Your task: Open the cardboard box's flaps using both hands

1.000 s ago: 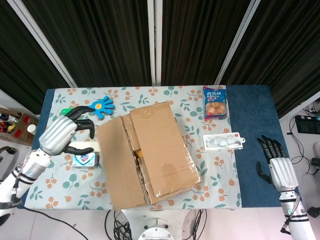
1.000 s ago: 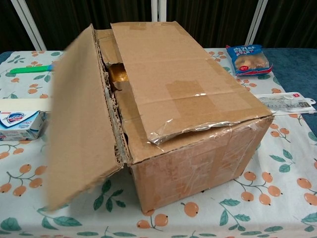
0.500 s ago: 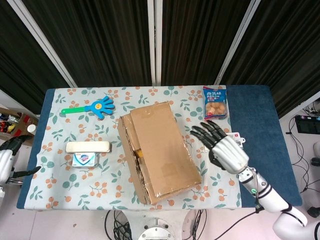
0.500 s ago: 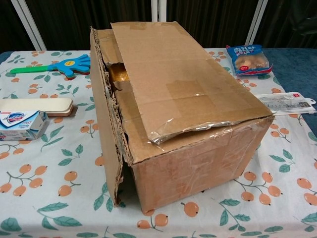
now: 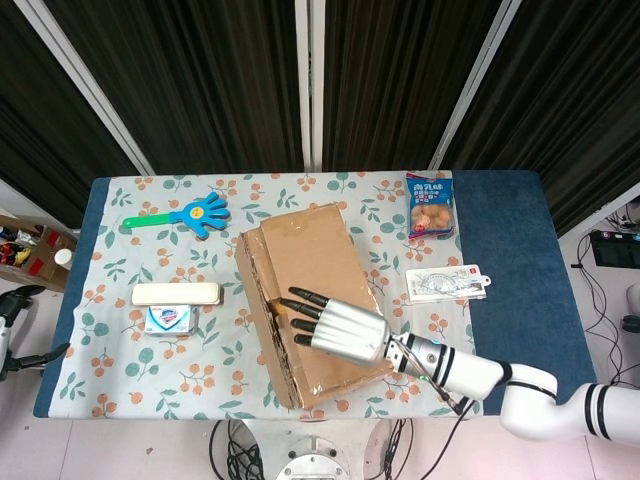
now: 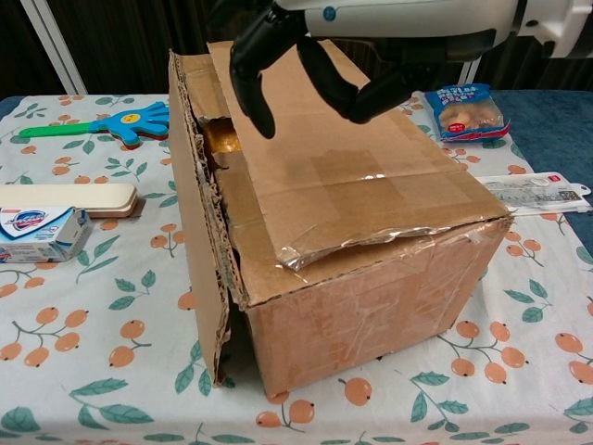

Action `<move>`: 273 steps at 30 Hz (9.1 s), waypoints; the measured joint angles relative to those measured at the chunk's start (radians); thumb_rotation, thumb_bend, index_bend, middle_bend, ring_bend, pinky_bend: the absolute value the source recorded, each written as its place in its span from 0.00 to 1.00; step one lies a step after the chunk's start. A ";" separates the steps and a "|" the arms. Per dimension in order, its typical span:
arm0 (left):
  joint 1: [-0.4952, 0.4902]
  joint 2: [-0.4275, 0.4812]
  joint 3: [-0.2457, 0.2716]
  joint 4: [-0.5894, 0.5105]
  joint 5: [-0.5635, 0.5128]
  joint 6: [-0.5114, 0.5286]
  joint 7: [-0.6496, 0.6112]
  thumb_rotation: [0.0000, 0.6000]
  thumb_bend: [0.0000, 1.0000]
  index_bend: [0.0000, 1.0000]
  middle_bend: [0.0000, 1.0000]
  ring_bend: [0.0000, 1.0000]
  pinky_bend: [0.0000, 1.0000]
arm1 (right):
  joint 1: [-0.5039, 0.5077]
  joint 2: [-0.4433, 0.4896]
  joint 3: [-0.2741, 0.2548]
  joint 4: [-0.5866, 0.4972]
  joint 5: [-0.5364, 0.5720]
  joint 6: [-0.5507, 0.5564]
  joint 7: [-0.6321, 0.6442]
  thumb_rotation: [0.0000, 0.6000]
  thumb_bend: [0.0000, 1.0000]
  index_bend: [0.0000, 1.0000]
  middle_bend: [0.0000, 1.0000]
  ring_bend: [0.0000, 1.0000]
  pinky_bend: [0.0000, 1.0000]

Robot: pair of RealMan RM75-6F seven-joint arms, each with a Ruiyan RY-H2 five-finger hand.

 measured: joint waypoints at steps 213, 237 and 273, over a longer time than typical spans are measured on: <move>0.145 -0.020 -0.025 0.019 0.247 0.142 0.110 0.94 0.00 0.21 0.18 0.13 0.16 | 0.301 0.107 -0.147 -0.062 1.026 -0.236 -0.177 1.00 1.00 0.25 0.23 0.00 0.00; 0.123 -0.005 -0.028 -0.042 0.266 0.128 0.151 0.94 0.00 0.21 0.18 0.13 0.16 | 0.148 0.426 0.046 -0.266 0.806 -0.294 0.196 1.00 1.00 0.21 0.36 0.00 0.00; 0.094 0.012 -0.021 -0.142 0.305 0.114 0.250 0.94 0.00 0.21 0.18 0.13 0.16 | -0.276 0.914 -0.033 -0.265 -0.538 0.255 1.328 1.00 1.00 0.12 0.48 0.12 0.00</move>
